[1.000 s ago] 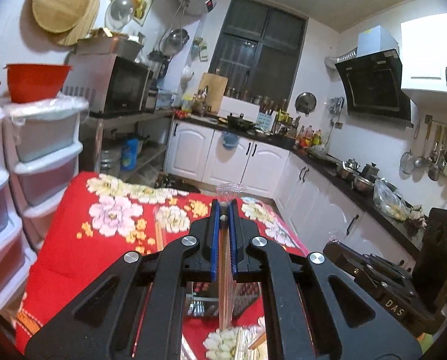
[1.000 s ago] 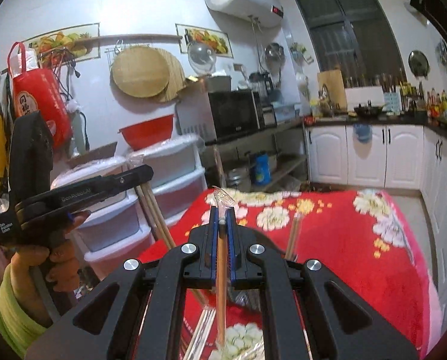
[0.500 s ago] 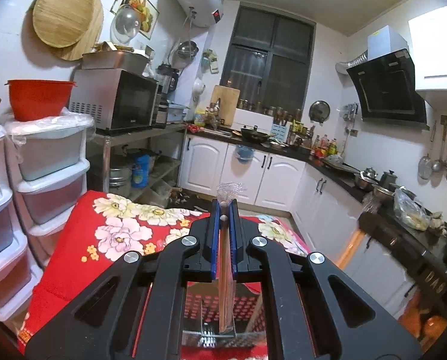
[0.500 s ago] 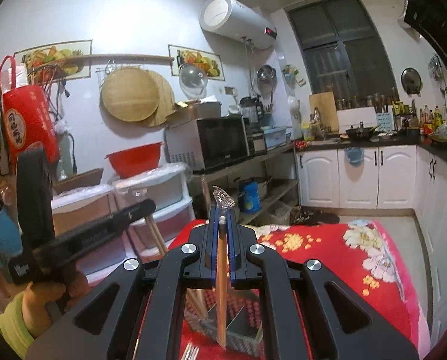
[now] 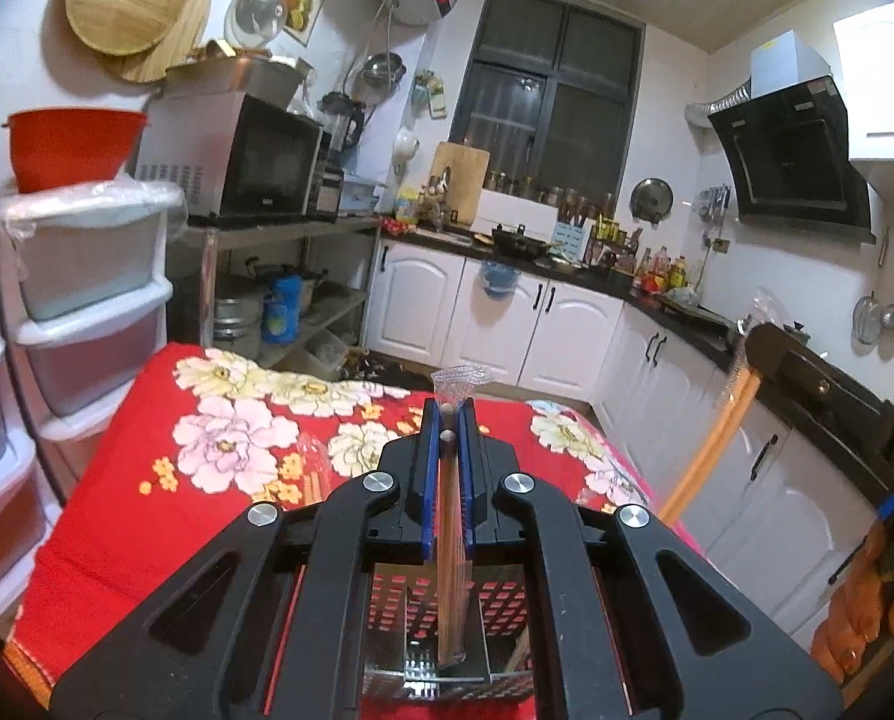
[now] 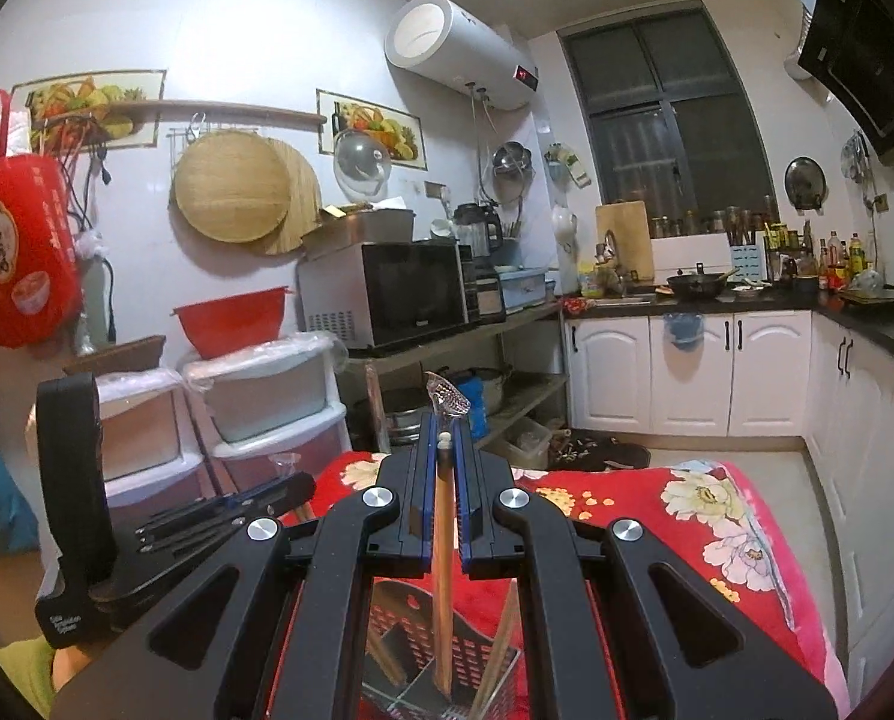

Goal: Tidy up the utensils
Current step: 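Carry the held chopsticks with both tools up over the grey caddy, then open the left tool to drop chopsticks into the caddy while the right tool releases its pair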

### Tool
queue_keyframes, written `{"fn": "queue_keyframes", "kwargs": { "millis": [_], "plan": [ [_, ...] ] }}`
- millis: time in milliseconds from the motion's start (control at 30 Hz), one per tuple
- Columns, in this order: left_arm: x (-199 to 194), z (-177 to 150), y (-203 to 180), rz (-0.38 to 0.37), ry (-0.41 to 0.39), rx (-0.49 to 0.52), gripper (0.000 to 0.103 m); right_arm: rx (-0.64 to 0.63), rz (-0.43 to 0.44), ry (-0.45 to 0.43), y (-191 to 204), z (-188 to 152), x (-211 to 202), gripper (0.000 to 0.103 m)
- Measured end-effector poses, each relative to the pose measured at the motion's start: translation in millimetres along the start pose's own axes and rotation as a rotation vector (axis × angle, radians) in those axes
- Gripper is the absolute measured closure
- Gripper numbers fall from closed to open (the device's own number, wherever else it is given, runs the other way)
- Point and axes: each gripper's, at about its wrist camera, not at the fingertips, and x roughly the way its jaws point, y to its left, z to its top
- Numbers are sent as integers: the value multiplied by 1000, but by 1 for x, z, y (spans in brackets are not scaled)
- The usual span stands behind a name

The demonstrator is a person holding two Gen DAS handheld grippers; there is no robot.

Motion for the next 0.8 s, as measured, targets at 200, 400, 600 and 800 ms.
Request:
{"fn": "queue_keyframes", "kwargs": {
  "millis": [200,400,600,800],
  "plan": [
    [14,-11,4,-9,30,-13,101,-3,-11,47,0,-15,22,97],
    [25,-19,12,-19,74,-39,101,34,-19,117,-8,-31,44,97],
    [31,-26,17,-16,102,-34,101,61,-44,154,-14,-46,54,97],
    [38,-34,21,-13,146,-13,101,97,-63,205,-24,-60,62,97]
  ]
}}
